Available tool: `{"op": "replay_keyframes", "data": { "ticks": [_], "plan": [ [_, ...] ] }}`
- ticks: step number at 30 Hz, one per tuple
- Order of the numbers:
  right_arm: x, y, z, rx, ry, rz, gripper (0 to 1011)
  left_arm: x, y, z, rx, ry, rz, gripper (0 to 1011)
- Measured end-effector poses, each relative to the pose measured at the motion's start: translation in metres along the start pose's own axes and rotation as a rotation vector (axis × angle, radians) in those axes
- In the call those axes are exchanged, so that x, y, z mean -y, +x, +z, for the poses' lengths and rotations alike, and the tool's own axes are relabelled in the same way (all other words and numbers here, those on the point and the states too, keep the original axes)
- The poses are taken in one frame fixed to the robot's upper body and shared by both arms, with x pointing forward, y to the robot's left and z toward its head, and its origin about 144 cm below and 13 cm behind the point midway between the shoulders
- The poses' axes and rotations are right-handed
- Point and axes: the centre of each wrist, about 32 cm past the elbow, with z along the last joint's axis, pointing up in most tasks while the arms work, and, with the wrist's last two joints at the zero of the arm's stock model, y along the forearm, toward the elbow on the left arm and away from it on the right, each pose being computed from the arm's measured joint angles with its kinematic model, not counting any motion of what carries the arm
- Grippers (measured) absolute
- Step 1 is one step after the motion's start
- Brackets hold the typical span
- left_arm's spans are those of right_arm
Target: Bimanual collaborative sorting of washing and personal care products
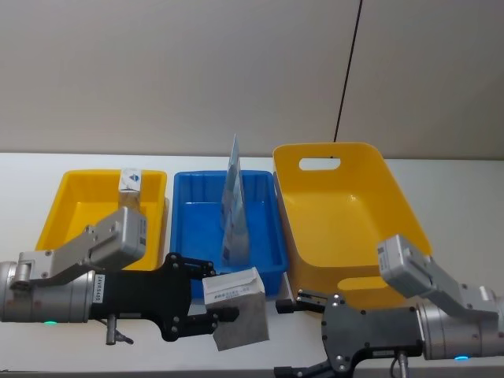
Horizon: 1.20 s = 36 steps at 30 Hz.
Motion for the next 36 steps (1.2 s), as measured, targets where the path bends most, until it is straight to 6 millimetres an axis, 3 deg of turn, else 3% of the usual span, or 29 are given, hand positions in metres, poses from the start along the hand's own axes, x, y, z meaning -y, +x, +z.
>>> {"op": "replay_keyframes", "data": {
  "ticks": [36],
  "plan": [
    [-0.021,0.033,-0.005,-0.003,0.001,-0.054,1003,0.000,0.000,0.000,0.000,0.000,0.000,447]
  ]
}}
